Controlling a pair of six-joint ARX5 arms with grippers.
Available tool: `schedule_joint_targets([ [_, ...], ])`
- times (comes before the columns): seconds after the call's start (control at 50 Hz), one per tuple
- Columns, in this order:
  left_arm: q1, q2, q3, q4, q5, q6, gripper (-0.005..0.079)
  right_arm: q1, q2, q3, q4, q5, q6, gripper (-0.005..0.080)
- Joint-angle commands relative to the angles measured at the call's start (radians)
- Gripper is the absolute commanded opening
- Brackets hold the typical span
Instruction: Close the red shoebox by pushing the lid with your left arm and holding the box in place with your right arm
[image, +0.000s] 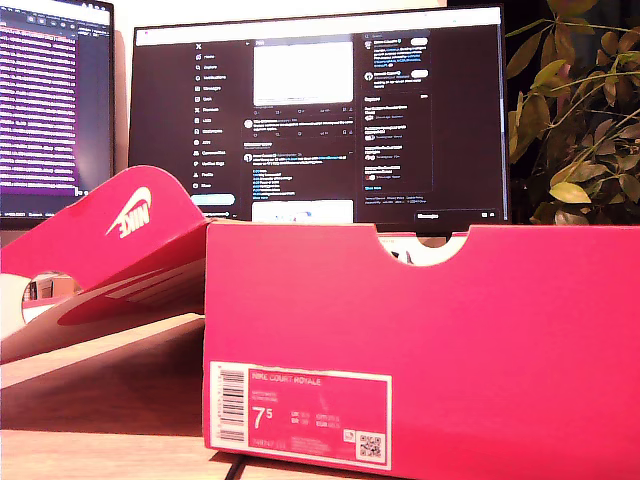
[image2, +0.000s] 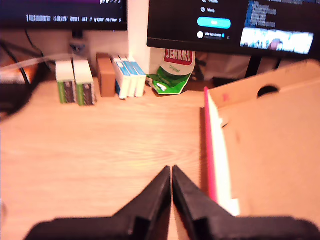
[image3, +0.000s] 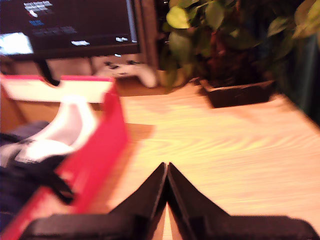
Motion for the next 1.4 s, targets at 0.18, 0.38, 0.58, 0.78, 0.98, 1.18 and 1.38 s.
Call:
schedule_joint_targets([
  [0.18,0.0,-0.008,0.011,0.102,0.076,-0.248,-0.0019,0.0,-0.006,0.044,0.061,-0.06,0.152,-0.0012],
  [0.38,0.001,0.007,0.113,0.09,0.136,-0.318,-0.0019,0.0,0.004,0.138,-0.024,-0.119,0.161,-0.0012],
  [0.58,0.001,0.175,0.209,0.066,0.23,-0.365,-0.0019,0.0,0.11,0.238,-0.17,-0.166,0.176,-0.0012],
  [0.78,0.001,0.455,0.305,0.063,0.291,-0.274,-0.0019,0.0,0.314,0.293,-0.248,-0.254,0.176,-0.0012],
  [0.98,0.001,0.763,0.425,0.061,0.311,-0.166,-0.0019,0.0,0.531,0.303,-0.232,-0.347,0.172,-0.0012],
  [1.18,0.022,1.012,0.536,0.029,0.314,-0.11,-0.0019,0.006,0.691,0.304,-0.151,-0.443,0.172,-0.0012],
  [1.38,0.067,1.19,0.6,-0.008,0.344,-0.053,-0.0019,0.045,0.791,0.304,-0.074,-0.464,0.172,-0.0012],
])
